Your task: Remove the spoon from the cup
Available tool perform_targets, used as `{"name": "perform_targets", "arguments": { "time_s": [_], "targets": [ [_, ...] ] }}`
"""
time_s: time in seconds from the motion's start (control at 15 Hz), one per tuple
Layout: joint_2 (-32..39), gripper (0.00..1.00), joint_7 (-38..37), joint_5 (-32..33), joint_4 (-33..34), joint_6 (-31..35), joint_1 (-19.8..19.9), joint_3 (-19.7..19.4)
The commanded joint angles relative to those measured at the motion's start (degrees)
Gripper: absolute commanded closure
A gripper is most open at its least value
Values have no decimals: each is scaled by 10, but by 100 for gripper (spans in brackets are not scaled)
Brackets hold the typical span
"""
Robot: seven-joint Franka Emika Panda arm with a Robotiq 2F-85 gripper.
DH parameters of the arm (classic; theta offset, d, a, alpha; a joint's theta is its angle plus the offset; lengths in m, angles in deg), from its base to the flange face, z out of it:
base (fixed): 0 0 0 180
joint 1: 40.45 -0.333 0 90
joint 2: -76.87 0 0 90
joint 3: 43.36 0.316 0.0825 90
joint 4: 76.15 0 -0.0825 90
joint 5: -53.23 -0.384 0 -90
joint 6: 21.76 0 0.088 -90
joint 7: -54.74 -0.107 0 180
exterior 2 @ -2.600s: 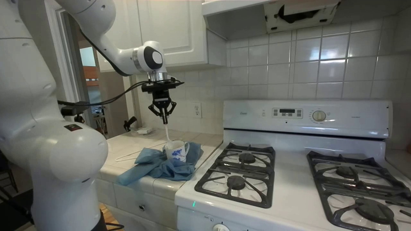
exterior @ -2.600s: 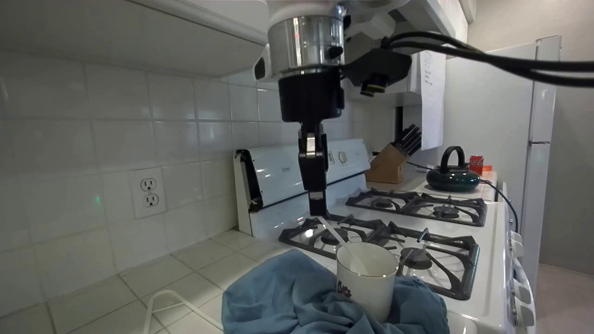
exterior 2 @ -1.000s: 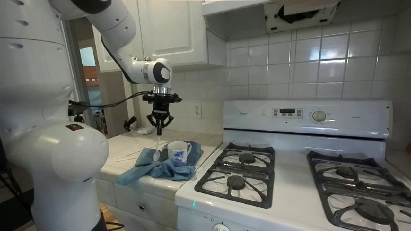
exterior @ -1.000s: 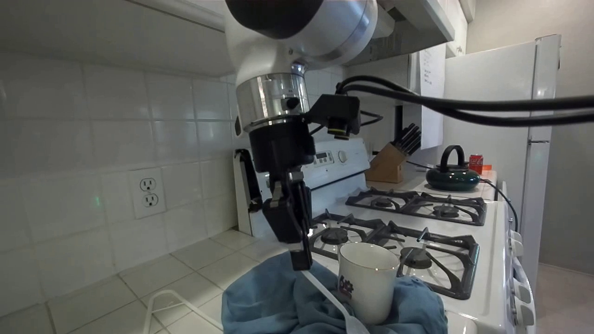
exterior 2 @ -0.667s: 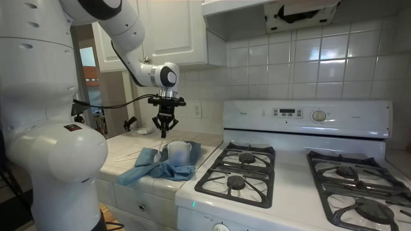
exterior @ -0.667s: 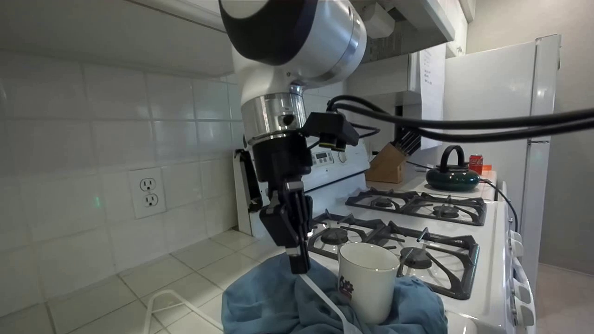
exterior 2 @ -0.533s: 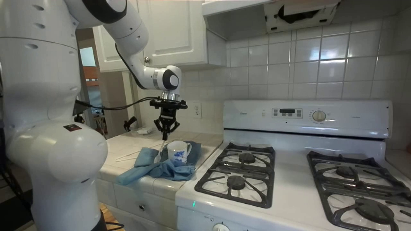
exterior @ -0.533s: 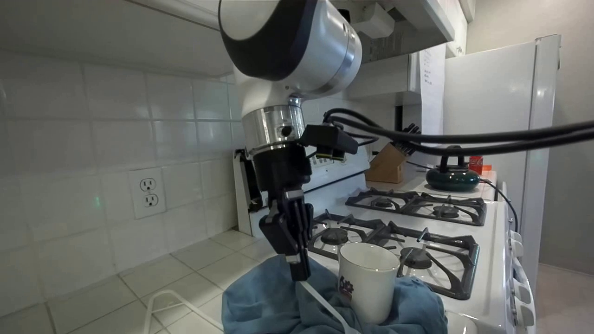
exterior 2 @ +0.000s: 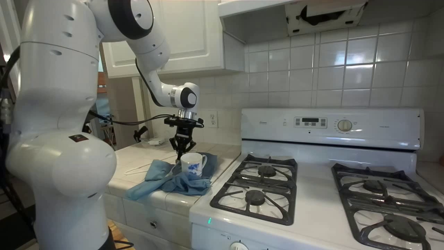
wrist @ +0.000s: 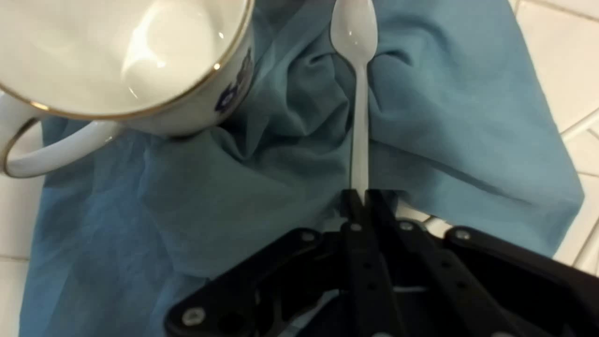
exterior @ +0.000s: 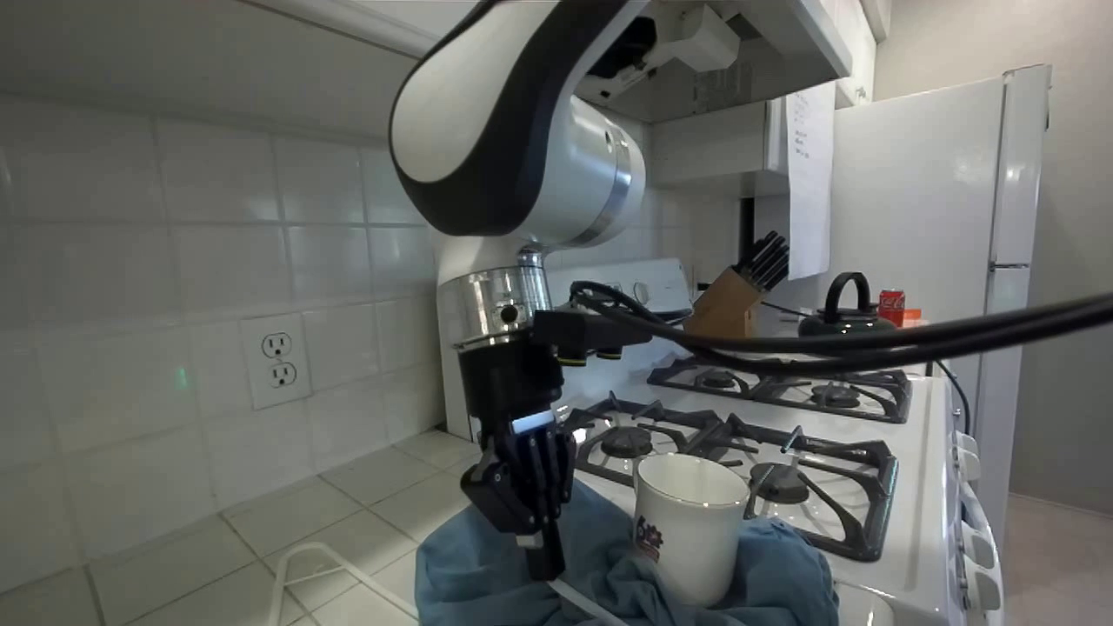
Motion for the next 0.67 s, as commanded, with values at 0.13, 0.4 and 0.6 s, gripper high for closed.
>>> {"name": "perform_targets", "arguments": {
  "time_s": [0.13, 0.4, 0.6],
  "targets": [
    [39, 55, -32, 23, 34, 1, -12, 4],
    [8, 27, -29, 36, 30, -11, -26, 17],
    [-37, 6, -20, 28, 9, -15, -33, 33]
  ]
}}
